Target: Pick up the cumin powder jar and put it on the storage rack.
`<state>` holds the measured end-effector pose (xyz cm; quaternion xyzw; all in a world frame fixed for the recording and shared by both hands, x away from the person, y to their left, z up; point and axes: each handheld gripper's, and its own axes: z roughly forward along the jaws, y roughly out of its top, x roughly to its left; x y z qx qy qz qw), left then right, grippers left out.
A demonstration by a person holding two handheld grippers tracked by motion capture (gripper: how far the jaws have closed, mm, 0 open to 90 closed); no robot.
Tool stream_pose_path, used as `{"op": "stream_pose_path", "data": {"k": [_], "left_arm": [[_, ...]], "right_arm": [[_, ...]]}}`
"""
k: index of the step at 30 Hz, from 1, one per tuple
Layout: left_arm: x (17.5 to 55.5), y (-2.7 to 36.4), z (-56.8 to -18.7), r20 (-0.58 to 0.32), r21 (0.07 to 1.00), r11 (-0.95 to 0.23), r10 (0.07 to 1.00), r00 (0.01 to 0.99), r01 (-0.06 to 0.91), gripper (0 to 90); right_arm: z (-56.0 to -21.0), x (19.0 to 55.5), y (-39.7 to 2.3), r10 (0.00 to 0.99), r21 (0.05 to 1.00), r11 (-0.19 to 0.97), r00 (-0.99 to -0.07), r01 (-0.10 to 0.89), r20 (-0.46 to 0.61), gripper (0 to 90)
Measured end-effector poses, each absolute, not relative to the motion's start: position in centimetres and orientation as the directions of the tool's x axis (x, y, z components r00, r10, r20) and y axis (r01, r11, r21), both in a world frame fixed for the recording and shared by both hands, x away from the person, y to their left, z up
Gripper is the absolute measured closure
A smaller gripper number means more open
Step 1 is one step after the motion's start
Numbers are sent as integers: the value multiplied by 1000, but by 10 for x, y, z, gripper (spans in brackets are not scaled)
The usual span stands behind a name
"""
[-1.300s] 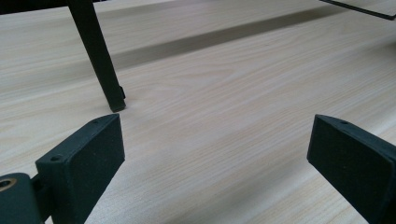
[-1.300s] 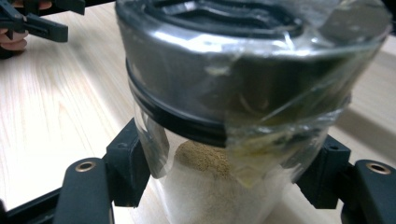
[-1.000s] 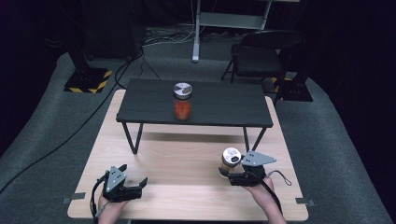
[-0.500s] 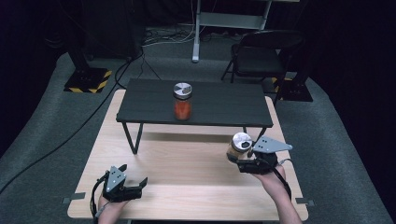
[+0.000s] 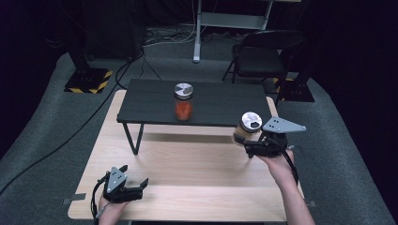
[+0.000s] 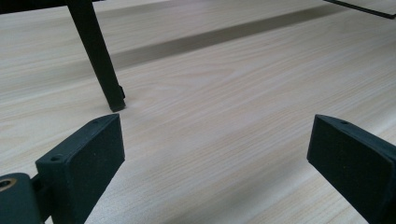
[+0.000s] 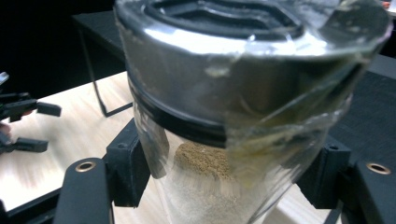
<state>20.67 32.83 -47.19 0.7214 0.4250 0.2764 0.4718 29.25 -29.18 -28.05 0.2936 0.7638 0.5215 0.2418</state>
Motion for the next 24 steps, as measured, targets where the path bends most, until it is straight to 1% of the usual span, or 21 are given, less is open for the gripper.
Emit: {"op": "stream_pose_path", "data": {"k": [5,11,24], "left_arm": [[207,329,-472,-4,916,-192,874,486,353,39],[207,328,-472,-3,915,-194,874,486,354,39],[207,329,-472,-5,915,-192,874,487,355,39]], "right_arm": [[-270,297,-290,720,945,272,-690,183,-73,300],[-264,304,-286,759,949,249,-647,191,-69,300],[-261,334,-266,839,941,202,-543,272,-24,300]]}}
